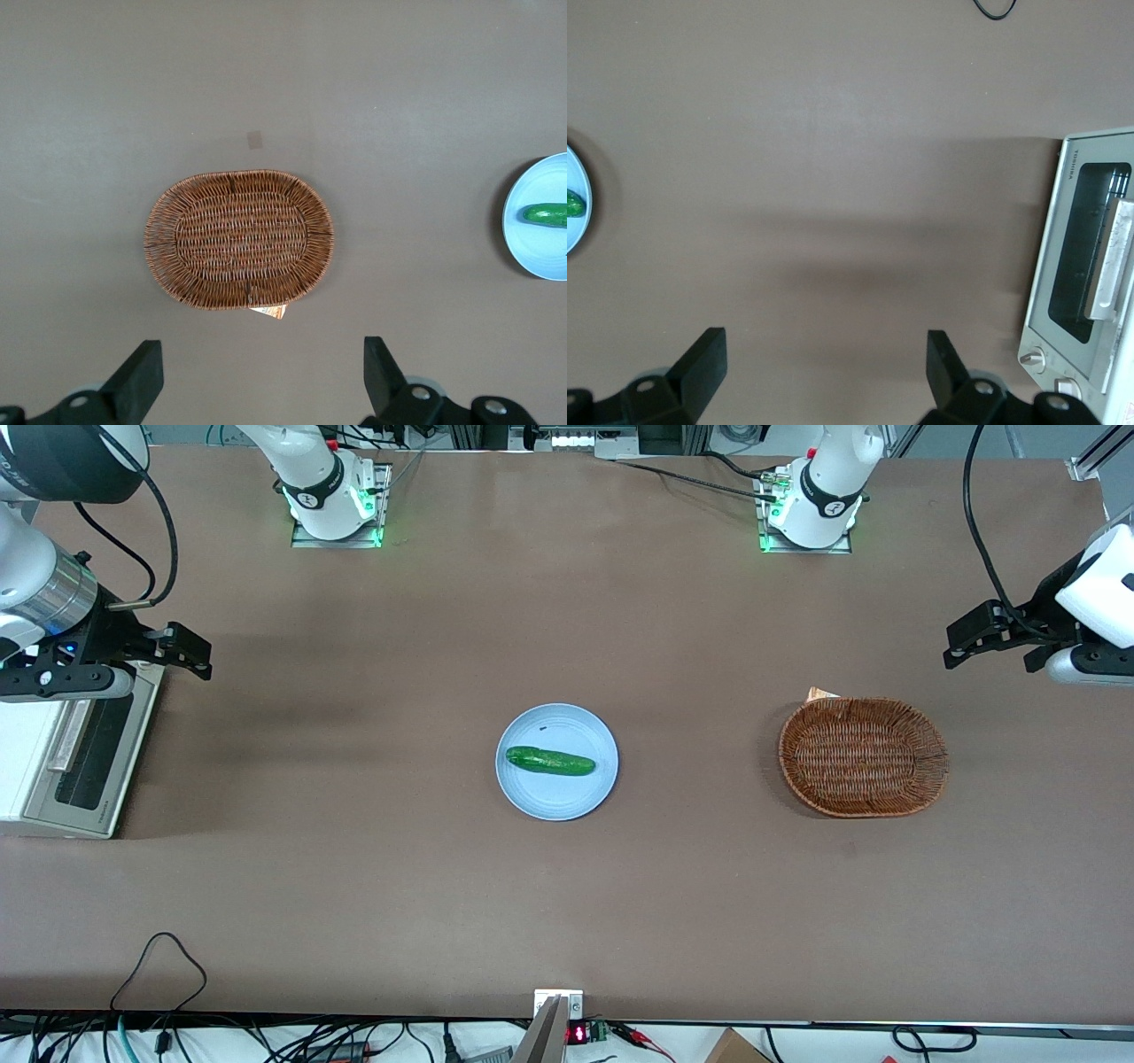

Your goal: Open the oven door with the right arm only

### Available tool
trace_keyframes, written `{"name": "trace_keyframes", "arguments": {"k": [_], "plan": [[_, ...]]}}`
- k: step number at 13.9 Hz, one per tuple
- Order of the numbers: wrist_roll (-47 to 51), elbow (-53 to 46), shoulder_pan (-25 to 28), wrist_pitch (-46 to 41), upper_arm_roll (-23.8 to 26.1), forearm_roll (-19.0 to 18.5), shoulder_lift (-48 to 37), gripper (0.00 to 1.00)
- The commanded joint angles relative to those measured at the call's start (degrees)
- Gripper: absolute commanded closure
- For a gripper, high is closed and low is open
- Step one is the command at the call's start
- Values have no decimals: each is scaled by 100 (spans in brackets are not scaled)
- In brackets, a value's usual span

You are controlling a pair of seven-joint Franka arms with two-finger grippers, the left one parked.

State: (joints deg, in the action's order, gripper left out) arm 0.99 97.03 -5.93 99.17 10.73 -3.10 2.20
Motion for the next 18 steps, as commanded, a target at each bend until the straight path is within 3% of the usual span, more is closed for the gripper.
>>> {"name": "trace_keyframes", "arguments": {"k": [1,15,18], "plan": [[-2,79,4,-2,9,-76,-106,0],[33,61,22,-134,-9,-76,-79,1],[7,53,22,-143,-9,-68,-62,6]]}}
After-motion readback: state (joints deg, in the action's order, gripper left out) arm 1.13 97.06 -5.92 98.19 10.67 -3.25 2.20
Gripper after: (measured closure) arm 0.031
